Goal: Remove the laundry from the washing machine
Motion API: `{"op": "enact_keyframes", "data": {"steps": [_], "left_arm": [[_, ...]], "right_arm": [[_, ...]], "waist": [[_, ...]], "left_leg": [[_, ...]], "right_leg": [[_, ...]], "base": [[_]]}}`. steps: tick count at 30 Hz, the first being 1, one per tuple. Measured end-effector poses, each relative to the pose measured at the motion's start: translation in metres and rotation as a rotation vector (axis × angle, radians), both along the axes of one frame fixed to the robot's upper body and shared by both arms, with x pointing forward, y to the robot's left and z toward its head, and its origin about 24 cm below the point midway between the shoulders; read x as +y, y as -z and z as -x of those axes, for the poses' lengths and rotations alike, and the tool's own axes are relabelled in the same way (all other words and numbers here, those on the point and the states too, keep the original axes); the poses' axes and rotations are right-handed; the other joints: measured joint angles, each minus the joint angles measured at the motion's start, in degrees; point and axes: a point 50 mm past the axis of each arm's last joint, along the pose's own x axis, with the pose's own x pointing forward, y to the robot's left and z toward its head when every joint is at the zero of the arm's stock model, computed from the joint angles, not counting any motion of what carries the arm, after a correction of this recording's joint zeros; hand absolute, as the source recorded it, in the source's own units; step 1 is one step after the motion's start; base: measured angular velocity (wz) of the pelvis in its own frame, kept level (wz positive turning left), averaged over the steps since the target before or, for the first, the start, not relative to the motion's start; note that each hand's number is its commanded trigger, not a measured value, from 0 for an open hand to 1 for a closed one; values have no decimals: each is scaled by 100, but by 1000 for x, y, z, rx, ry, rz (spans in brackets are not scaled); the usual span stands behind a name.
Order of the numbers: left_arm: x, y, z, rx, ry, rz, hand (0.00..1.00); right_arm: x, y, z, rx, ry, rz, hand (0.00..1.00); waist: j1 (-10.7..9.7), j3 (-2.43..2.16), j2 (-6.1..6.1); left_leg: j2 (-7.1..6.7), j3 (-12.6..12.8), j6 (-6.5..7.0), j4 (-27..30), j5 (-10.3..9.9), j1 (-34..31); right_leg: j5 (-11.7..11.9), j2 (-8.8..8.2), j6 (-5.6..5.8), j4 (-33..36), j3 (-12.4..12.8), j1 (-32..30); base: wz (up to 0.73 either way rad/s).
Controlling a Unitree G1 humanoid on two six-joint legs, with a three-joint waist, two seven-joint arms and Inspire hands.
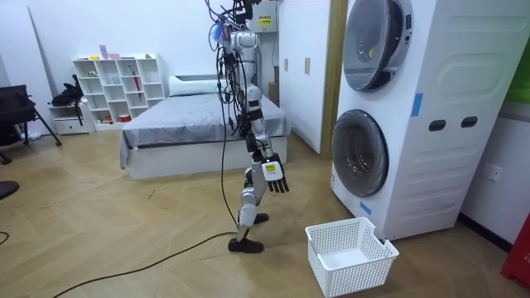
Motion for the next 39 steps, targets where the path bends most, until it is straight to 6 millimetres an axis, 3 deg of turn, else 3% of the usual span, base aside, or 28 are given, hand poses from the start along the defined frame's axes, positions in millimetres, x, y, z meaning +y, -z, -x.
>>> {"op": "enact_keyframes", "data": {"steps": [14,18,20,22,23,25,26,28,31,34,39], "left_arm": [[0,-1,-2,-8,4,-4,0],[1,-1,-4,-16,10,11,0],[1,-1,-4,-20,2,21,0],[2,-1,-6,-22,2,27,0],[3,-1,-6,-23,5,29,0],[5,-1,-6,-21,12,28,0],[7,-2,-6,-20,13,27,0],[12,-2,-8,-14,8,26,0],[16,-3,-9,-7,1,26,0],[18,-3,-10,13,21,15,0],[18,-4,-12,21,30,11,0]], "right_arm": [[2,0,0,-20,45,-55,0],[2,-2,-14,-56,29,-54,0],[-2,-8,-38,-135,16,-39,0],[-6,-24,-87,-298,7,-7,0],[-6,-30,-100,-344,7,0,0],[-6,-51,-139,-494,-15,22,0],[-5,-70,-164,-599,-29,33,0],[-5,-107,-204,-785,-33,56,0],[-7,-149,-238,-952,-35,114,0],[-9,-178,-261,-1048,-56,158,0],[-5,-221,-285,-1184,-63,152,0]], "waist": [[9,2,-5],[20,3,-12],[22,2,-13],[17,10,-43],[16,12,-59],[31,21,-105],[34,38,-147],[30,29,-210],[124,6,-295],[186,-10,-334],[195,-21,-344]], "left_leg": [[7,35,0,10,0,-4],[11,39,8,44,-11,-15],[18,53,11,49,-9,-39],[19,78,16,66,-5,-58],[17,79,20,58,-1,-51],[17,99,24,46,4,-39],[17,98,24,47,4,-44],[12,88,25,42,4,-51],[6,115,28,16,1,-61],[1,112,31,9,-1,-55],[-1,68,30,12,0,-145]], "right_leg": [[0,3,0,2,38,-2],[0,-1,0,11,0,-12],[4,-7,6,23,12,-52],[19,-6,4,21,27,-79],[19,-7,4,22,30,-79],[24,-7,10,21,47,-79],[24,-6,11,17,48,-84],[27,-4,14,15,35,-87],[30,-8,19,16,33,-105],[34,-13,24,19,31,-102],[34,-12,24,15,-1,-188]], "base": [[-1],[0],[-5],[-6],[0],[0],[0],[5],[2],[0],[2]]}}
